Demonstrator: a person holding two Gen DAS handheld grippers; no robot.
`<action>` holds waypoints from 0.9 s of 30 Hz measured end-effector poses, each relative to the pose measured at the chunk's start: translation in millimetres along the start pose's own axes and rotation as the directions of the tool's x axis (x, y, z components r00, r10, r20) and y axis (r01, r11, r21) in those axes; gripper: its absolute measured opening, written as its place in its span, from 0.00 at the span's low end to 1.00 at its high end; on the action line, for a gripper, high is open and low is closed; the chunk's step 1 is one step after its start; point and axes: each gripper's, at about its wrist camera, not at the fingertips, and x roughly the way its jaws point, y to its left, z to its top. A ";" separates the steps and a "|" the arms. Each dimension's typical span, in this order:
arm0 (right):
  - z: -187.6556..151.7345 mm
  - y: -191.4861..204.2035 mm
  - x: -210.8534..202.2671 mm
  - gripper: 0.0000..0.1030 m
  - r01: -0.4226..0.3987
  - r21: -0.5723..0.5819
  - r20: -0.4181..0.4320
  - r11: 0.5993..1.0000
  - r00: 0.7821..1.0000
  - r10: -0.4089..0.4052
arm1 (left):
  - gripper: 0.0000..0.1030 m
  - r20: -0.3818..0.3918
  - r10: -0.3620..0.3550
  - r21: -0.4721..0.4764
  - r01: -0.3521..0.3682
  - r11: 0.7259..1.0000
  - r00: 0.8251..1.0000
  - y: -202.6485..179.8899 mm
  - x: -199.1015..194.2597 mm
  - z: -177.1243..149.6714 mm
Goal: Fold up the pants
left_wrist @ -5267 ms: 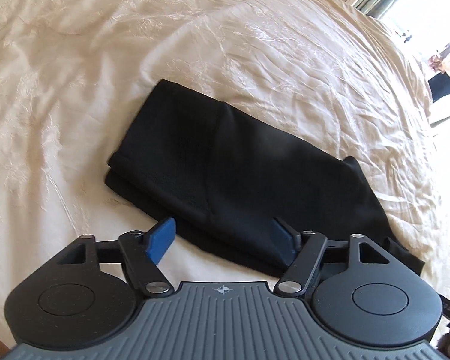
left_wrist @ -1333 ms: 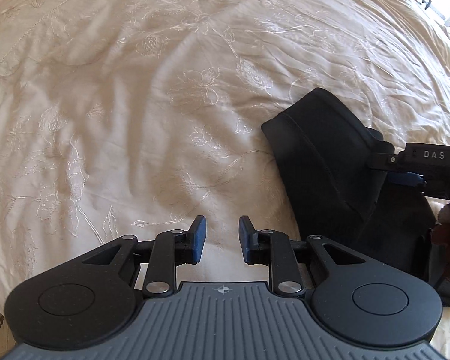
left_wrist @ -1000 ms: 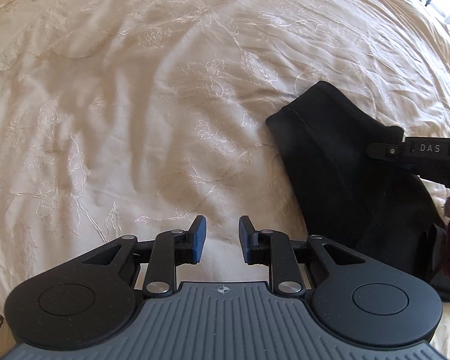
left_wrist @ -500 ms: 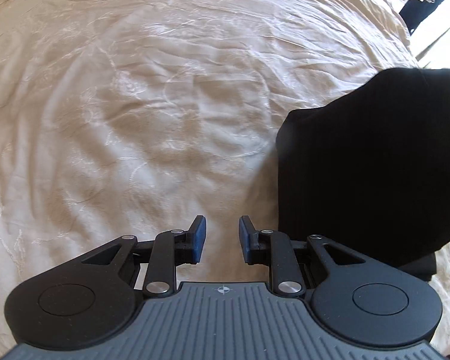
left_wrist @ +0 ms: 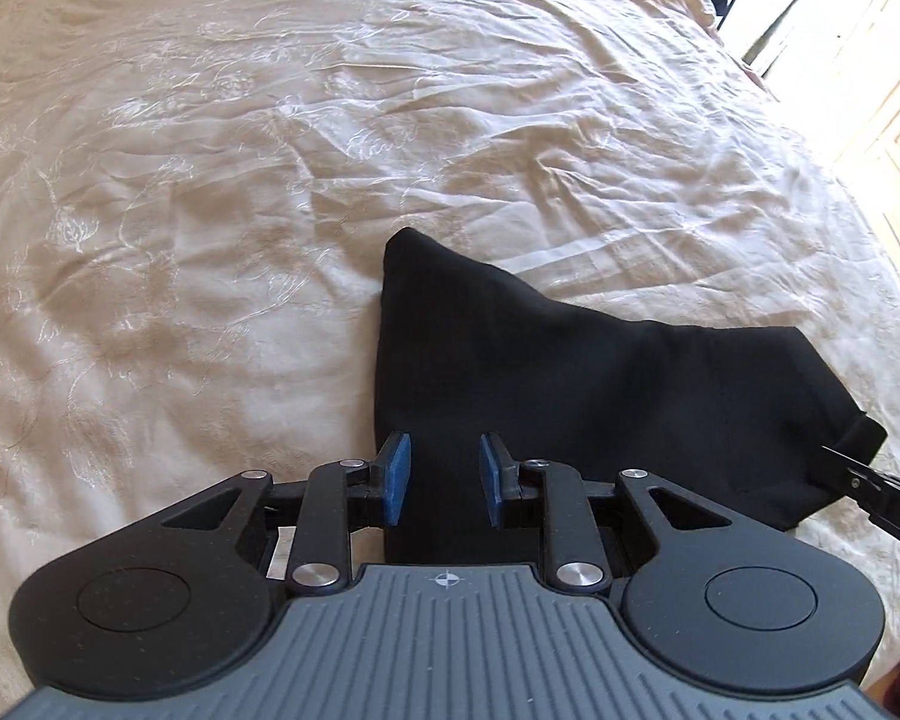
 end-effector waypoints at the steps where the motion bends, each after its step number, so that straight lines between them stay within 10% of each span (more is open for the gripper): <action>1: 1.5 1.3 -4.0 0.11 -0.021 -0.023 0.023 1.000 1.000 0.021 | 0.29 -0.004 -0.009 0.012 0.009 1.000 1.000 -5.4 2.5 -0.1; 7: -2.2 -24.5 26.1 0.11 0.037 0.045 -0.094 0.998 0.995 -0.032 | 0.37 -0.179 0.066 0.170 -0.035 0.985 0.982 -23.6 57.7 -30.2; 18: -6.6 -49.1 31.0 0.28 0.078 0.121 -0.209 0.990 0.976 -0.051 | 0.38 -0.290 0.069 0.081 -0.047 0.996 0.954 20.6 53.5 -29.0; 27: 12.7 -48.7 -0.7 0.30 0.208 0.054 -0.130 0.977 0.971 -0.200 | 0.38 -0.165 0.072 -0.014 -0.075 0.997 0.984 35.9 18.6 3.8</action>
